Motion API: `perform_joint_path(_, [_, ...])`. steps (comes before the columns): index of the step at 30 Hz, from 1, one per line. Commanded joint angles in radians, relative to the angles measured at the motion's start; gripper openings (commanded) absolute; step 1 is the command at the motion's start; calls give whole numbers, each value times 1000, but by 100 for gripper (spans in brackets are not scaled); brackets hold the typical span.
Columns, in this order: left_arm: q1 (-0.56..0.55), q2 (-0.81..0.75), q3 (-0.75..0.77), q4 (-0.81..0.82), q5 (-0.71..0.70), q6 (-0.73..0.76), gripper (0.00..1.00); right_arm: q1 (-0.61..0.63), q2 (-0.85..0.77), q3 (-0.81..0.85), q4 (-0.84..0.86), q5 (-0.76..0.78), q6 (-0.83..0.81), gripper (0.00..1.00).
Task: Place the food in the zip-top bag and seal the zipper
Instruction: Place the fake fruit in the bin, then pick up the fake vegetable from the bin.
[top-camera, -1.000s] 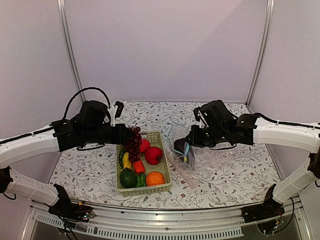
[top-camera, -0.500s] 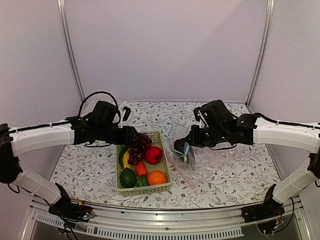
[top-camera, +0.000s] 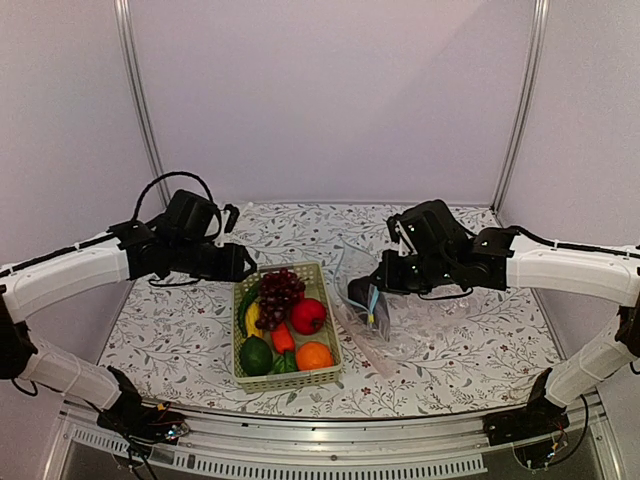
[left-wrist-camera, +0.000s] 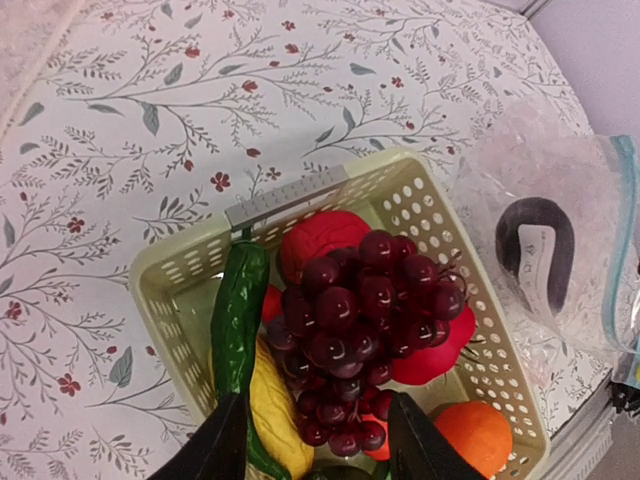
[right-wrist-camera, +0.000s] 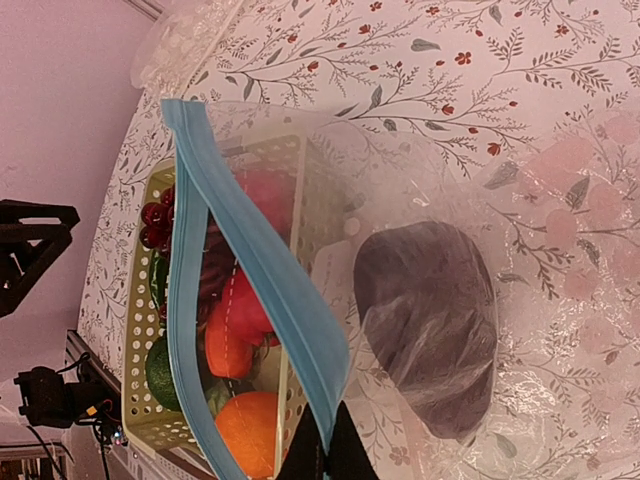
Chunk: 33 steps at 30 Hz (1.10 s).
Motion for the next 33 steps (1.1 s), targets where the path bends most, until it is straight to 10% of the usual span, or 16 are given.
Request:
perform_joint_path(1, [15, 88, -10, -64, -5, 9, 44, 3, 4, 21, 15, -1, -14, 0])
perform_joint_path(33, [13, 411, 98, -103, -166, 119, 31, 4, -20, 5, 4, 20, -16, 0])
